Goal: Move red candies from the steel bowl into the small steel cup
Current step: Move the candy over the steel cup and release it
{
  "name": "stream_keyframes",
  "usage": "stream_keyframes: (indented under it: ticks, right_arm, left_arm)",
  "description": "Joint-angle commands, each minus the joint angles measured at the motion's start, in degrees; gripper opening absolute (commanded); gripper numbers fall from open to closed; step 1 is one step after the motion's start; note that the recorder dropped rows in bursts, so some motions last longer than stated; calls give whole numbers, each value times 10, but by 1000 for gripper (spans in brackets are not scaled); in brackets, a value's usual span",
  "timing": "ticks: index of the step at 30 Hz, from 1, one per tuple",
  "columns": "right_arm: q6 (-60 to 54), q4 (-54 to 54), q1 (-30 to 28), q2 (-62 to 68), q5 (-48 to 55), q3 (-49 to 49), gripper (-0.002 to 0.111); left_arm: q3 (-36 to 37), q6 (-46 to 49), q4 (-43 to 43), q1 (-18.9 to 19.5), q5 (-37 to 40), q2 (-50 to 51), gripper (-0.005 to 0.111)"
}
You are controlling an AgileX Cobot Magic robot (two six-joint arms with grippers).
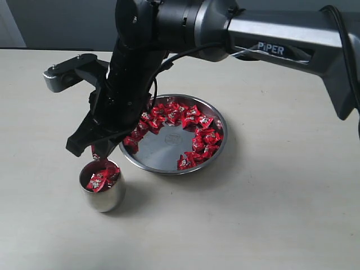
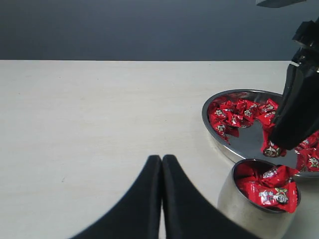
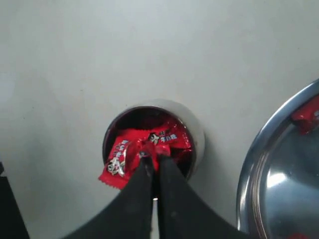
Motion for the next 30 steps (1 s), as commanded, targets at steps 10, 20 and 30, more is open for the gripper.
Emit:
stream_keyframes:
  ticks: [10,20,30]
  right_arm:
    - [-38,42,0,31,1,1,-1]
    - [-51,42,0,31,10,1,31]
    - [-51,-1,-1,14,8,1,31]
  left_arm:
    - [3,0,0,3,-7,-3,0]
    - [3,0,0,3,-7,-3,0]
    - [3,0,0,3,-7,-3,0]
